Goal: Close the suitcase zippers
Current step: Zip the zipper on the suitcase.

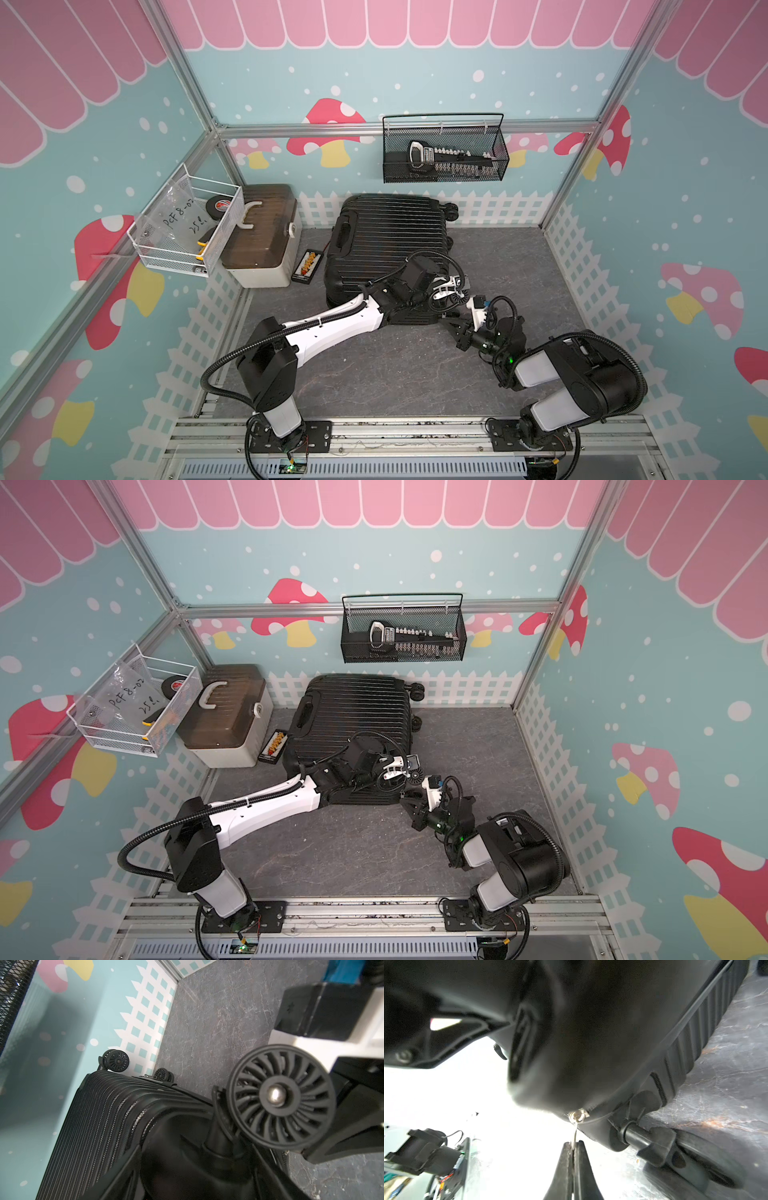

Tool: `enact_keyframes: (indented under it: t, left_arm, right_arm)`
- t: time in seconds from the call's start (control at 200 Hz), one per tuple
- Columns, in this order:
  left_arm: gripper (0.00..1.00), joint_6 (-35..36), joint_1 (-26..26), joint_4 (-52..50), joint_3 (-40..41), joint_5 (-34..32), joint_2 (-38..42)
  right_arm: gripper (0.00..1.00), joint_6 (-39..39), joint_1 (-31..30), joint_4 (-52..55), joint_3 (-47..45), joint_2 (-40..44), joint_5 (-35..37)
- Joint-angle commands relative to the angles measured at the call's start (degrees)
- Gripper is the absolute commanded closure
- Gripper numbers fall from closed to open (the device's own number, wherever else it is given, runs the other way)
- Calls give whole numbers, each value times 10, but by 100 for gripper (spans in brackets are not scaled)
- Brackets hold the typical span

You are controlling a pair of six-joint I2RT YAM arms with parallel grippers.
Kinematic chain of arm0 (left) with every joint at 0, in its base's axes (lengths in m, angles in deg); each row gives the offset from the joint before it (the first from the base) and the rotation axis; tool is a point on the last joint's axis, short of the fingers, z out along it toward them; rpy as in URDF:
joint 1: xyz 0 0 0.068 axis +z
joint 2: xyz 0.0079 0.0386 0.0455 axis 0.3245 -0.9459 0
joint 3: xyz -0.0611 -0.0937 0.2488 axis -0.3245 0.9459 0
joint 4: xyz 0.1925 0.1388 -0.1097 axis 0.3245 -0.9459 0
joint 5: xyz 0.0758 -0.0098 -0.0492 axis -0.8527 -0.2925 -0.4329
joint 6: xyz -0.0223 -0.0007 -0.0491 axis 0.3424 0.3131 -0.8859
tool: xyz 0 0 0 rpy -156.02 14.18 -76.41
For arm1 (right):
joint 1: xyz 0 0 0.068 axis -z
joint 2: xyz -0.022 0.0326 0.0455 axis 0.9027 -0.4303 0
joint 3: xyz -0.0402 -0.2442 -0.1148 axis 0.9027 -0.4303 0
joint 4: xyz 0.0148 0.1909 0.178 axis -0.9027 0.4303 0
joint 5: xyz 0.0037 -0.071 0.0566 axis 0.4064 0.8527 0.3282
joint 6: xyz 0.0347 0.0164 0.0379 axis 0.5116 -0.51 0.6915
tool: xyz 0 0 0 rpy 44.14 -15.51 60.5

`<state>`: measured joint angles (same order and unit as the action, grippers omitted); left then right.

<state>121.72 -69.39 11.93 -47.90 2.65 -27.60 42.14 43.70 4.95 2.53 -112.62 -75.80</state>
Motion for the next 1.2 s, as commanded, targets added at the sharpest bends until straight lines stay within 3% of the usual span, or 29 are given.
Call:
enact_keyframes:
  t: [0.0, 0.365, 0.621, 0.751, 0.876, 0.986, 1.196]
  left_arm:
    - [29, -1, 40, 46, -17, -119, -26]
    - [33, -33, 39, 18, -44, -84, -46]
    - [16, -165, 40, -51, -80, 10, 31]
    - [16, -265, 58, -97, -107, 14, 55]
    - [18, -393, 117, -163, -145, -8, 63]
    - [20, -500, 206, -220, -170, 24, 67]
    - [25, -563, 347, -311, -205, 58, 36]
  right_arm:
    - [100, -44, -33, 0, -31, 38, -40]
    - [100, -166, -69, 247, -17, 211, 61]
    - [100, -204, -70, 352, -5, 274, 122]
    - [100, -206, -70, 355, 5, 253, 123]
    - [100, -207, -70, 356, 11, 240, 126]
    - [100, -207, -70, 357, 14, 236, 126]
    - [100, -210, -71, 370, 21, 237, 134]
